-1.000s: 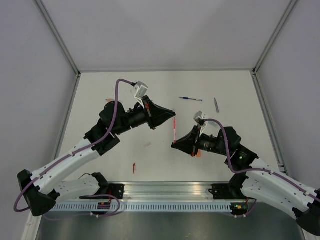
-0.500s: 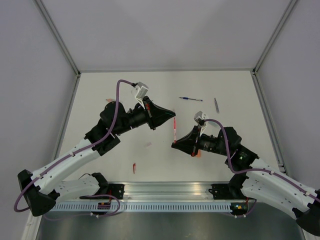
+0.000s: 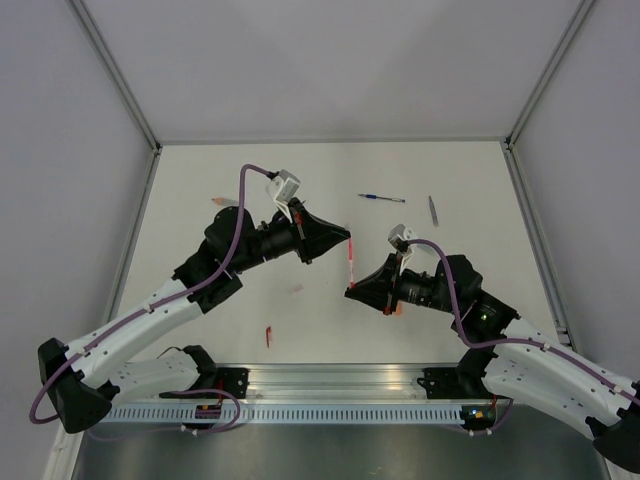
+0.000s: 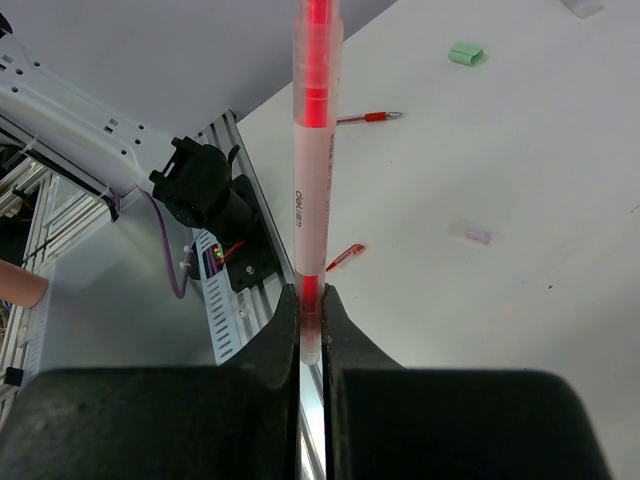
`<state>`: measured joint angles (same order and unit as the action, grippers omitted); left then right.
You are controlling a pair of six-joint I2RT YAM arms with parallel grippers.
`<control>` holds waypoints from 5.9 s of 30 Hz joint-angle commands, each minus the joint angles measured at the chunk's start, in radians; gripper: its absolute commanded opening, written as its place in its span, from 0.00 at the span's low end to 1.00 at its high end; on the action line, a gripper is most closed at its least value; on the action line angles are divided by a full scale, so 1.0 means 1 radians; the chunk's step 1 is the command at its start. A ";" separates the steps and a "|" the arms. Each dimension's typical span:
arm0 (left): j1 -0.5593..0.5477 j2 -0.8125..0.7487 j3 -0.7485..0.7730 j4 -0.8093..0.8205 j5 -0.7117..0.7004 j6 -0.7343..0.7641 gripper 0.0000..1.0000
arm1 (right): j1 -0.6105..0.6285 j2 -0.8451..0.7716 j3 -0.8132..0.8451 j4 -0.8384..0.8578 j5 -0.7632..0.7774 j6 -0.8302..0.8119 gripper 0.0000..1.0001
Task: Insert the pens into the pen caps
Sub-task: Insert the pen cap onto the pen, then press the pen cap onto the pen, then place the pen at the center of the board.
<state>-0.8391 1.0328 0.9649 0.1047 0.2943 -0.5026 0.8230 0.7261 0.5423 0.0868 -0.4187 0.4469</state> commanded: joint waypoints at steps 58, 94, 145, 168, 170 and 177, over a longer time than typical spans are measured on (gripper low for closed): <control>0.002 0.035 -0.028 0.053 0.092 -0.010 0.02 | 0.002 0.023 0.025 0.070 -0.037 0.001 0.00; 0.002 0.067 -0.368 0.450 0.341 -0.246 0.02 | -0.015 0.056 0.257 0.166 0.359 -0.083 0.00; 0.319 -0.343 -0.497 0.127 -0.196 -0.039 0.92 | -0.120 0.801 0.333 -0.093 0.382 0.231 0.00; 0.319 -0.287 -0.480 0.052 -0.259 -0.042 0.92 | -0.120 1.124 0.479 -0.309 0.566 0.292 0.31; 0.318 -0.287 -0.480 0.047 -0.259 -0.042 0.92 | -0.120 1.127 0.484 -0.321 0.589 0.292 0.32; 0.319 -0.293 -0.480 0.047 -0.257 -0.040 0.92 | -0.120 1.112 0.496 -0.340 0.600 0.291 0.32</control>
<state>-0.5232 0.7559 0.4442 0.1543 0.0536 -0.5797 0.7029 1.8141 1.0294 -0.1631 0.1349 0.7368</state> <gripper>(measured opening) 0.923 0.318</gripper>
